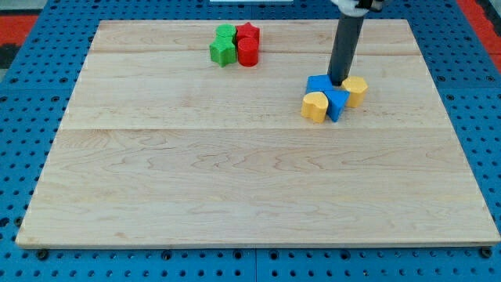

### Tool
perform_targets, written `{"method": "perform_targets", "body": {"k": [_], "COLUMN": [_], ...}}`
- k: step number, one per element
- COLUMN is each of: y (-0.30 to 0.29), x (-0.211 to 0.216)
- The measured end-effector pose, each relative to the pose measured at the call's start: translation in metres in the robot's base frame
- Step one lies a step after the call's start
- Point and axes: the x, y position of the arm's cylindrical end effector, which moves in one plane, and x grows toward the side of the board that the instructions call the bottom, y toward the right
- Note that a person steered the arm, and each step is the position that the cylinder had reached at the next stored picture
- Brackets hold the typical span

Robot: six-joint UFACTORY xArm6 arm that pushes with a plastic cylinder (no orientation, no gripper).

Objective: Make a horizontal line with the yellow blocks

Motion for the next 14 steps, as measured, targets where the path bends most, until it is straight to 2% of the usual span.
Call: {"method": "perform_targets", "body": {"k": [2,4,5,6,7,8,9,10,11,12,14], "y": [-0.033,-0.083,-0.086,-0.044,-0.005,0.078,0.134,0.134,0.089,0.023,-0.092], "x": [0.102,0.125,0.130,0.190,0.214,0.198,0.137,0.078,0.010,0.001,0.046]}}
